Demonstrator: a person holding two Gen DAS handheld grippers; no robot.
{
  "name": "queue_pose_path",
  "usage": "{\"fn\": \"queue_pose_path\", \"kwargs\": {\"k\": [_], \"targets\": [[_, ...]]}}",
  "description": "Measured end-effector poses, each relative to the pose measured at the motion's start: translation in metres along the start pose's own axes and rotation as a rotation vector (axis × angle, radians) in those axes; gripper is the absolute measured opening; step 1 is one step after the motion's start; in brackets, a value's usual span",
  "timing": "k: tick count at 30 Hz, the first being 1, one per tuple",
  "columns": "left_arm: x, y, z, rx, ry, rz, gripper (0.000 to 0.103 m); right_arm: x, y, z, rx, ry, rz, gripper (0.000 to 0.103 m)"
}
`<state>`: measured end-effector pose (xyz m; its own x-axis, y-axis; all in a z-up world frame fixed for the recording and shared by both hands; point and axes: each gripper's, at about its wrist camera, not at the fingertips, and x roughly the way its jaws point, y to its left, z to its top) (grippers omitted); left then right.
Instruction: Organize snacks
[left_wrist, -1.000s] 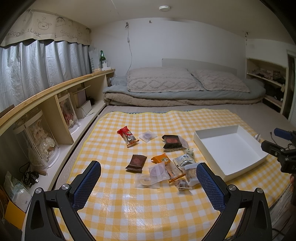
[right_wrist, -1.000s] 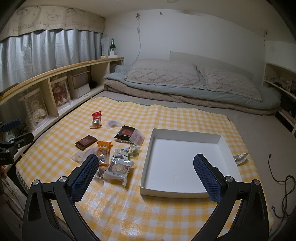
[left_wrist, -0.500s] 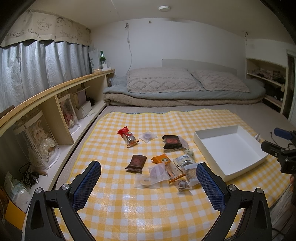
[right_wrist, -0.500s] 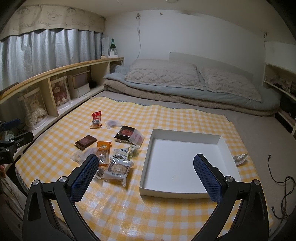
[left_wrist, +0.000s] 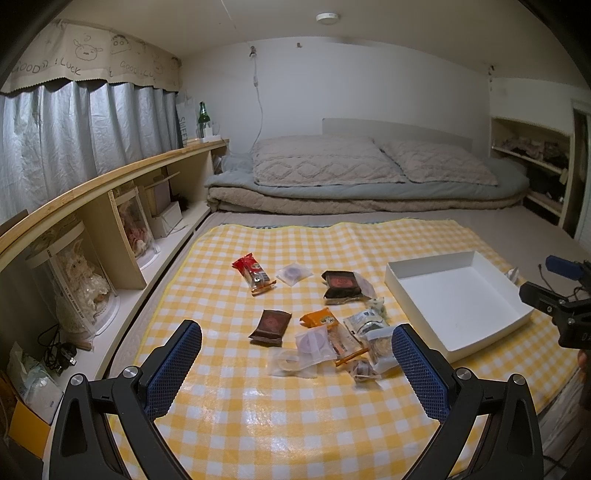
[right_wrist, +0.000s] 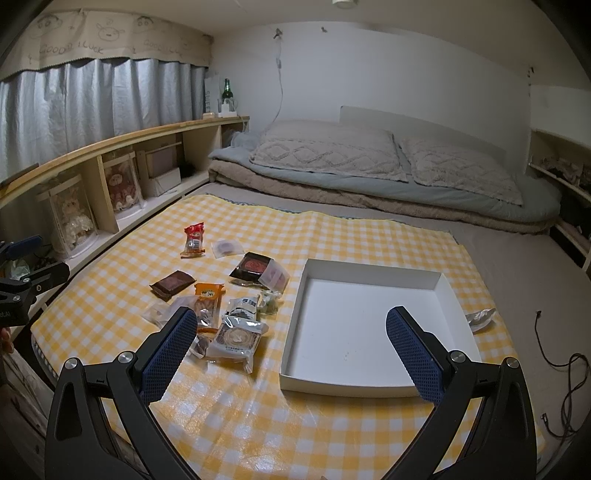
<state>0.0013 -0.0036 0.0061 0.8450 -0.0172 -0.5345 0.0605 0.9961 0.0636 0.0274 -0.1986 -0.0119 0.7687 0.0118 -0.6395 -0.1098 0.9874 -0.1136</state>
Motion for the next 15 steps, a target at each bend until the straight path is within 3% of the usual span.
{"fn": "queue_pose_path", "kwargs": {"k": [15], "targets": [[0.003,-0.001,0.02,-0.037,-0.057,0.014,0.103,0.002,0.008,0.017,0.005,-0.045,0.019,0.103]]}}
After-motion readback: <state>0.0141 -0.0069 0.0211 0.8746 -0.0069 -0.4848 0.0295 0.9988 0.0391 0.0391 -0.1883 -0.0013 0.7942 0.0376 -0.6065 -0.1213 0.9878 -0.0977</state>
